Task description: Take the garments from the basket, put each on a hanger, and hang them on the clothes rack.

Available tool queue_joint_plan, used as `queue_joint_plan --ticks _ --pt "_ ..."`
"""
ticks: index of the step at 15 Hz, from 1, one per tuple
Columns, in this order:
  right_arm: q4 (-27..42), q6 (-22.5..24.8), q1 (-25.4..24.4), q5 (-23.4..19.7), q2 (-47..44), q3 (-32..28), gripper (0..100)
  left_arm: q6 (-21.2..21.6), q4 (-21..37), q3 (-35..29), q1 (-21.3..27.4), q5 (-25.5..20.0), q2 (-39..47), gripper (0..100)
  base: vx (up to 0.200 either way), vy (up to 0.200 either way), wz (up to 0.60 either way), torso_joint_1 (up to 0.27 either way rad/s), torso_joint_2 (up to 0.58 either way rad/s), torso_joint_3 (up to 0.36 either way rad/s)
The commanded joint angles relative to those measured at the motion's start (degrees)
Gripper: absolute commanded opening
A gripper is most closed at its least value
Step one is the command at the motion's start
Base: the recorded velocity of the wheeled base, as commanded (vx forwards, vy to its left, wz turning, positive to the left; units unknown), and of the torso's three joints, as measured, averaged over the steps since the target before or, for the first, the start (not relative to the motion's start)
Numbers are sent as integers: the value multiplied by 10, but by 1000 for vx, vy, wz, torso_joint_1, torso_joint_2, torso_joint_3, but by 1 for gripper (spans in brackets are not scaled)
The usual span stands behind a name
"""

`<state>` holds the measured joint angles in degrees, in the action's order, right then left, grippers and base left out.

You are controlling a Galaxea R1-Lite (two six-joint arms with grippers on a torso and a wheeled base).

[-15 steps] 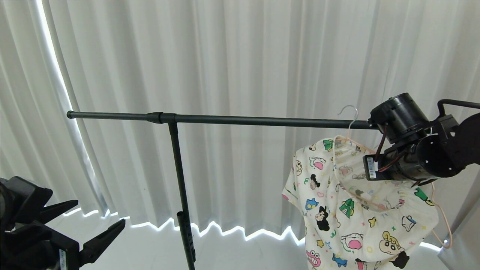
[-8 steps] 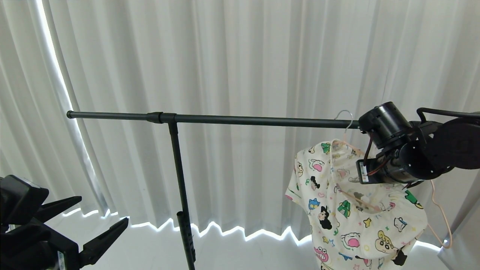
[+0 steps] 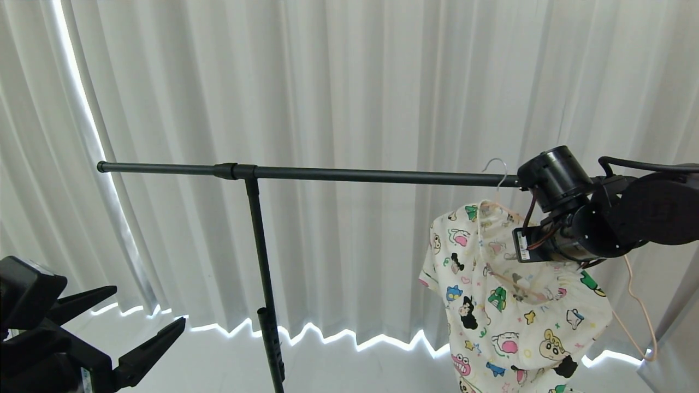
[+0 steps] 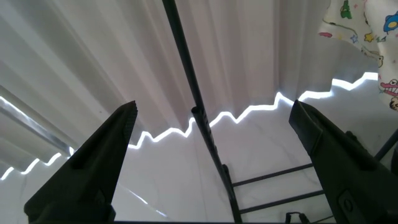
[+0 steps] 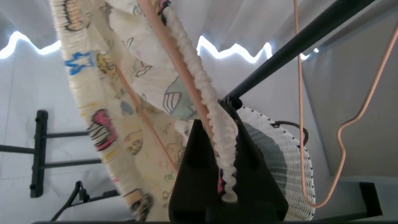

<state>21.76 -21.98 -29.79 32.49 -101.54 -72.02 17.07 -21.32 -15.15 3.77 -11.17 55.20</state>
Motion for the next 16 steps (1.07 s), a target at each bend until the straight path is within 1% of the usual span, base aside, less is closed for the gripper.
queue_joint_plan --ticks 1,11,12,16 --pt "-1 1 0 0 -3 0 0 -1 0 0 0 0 -1 100 0 0 0 0 0 0" --pt "1 5 -1 -1 -5 0 0 -1 0 1 0 0 -6 100 0 0 0 0 0 0" --pt "1 5 -1 -1 -5 0 100 -1 0 1 0 0 -6 100 0 0 0 0 0 0" --pt "-8 1 -1 0 4 -1 100 0 0 1 0 0 -6 100 0 0 0 0 0 0"
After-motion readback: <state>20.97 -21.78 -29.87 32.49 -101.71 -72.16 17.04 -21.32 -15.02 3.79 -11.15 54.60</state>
